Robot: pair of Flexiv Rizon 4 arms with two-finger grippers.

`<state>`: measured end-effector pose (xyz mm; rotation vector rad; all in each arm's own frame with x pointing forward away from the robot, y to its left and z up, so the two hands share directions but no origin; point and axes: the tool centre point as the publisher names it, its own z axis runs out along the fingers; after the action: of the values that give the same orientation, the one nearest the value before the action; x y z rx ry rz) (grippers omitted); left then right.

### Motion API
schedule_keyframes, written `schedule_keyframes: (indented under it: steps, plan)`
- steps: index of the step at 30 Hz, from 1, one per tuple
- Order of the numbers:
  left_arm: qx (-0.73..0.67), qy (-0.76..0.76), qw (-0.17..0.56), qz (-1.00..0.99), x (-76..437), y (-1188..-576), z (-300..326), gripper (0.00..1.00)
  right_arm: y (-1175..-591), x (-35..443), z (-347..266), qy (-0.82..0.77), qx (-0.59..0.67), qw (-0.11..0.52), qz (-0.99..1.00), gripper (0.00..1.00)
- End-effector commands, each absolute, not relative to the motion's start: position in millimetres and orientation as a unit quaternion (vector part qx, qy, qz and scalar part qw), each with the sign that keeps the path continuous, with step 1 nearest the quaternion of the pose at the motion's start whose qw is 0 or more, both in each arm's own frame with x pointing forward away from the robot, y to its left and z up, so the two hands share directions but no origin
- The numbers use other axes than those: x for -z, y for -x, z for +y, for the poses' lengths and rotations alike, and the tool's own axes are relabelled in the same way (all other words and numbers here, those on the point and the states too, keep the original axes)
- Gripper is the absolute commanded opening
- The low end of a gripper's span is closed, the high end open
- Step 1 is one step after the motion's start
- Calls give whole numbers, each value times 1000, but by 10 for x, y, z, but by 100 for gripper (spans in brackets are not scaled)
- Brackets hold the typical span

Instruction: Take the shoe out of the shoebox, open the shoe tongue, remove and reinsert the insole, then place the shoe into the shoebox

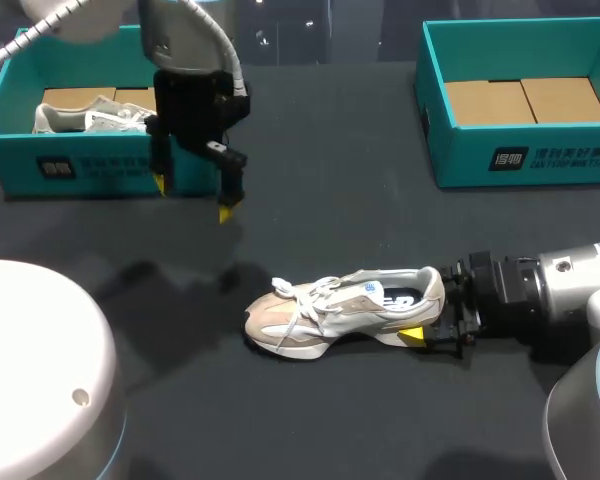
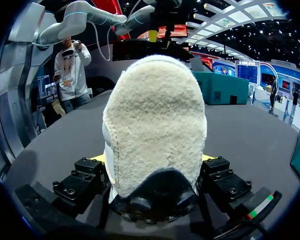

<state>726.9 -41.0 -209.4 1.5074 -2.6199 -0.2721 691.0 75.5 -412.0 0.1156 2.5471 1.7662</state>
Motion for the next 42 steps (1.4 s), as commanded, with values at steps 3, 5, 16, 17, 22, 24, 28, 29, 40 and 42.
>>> schedule_keyframes:
  steps: [3, 5, 16, 17, 22, 24, 28, 29, 40, 42]
  plan:
    - [83, -603, 31, -793, 2099, -7218, -435, 100, -6900, 4118, 750, -38, -568, 20, 822, 0]
    - [83, -603, 31, -793, 2099, -7218, -435, 100, -6900, 4118, 750, -38, -568, 20, 822, 0]
    - [104, -652, 23, -750, 2319, -6953, -744, 100, -6900, 4118, 750, -38, -568, 20, 822, 0]
    - [104, -657, 15, -746, 2360, -6900, -820, 100, -6900, 4118, 750, -38, -568, 20, 822, 0]
    - [113, -663, 2, -740, 2480, -6746, -1147, 100, -6900, 4118, 750, -38, -568, 20, 822, 0]
    - [109, -663, -1, -741, 2507, -6699, -1294, 100, -6900, 4118, 750, -38, -568, 20, 822, 0]
    - [109, -674, 15, -731, 2488, -6628, -1637, 100, -6900, 4118, 750, -38, -568, 20, 822, 0]
    - [109, -674, 15, -731, 2488, -6628, -1637, 100, -6900, 4118, 750, -38, -568, 20, 822, 0]
    - [109, -674, 15, -731, 2488, -6628, -1637, 100, -6900, 4118, 750, -38, -568, 20, 822, 0]
    - [109, -674, 15, -731, 2488, -6628, -1637, 100, -6900, 4118, 750, -38, -568, 20, 822, 0]
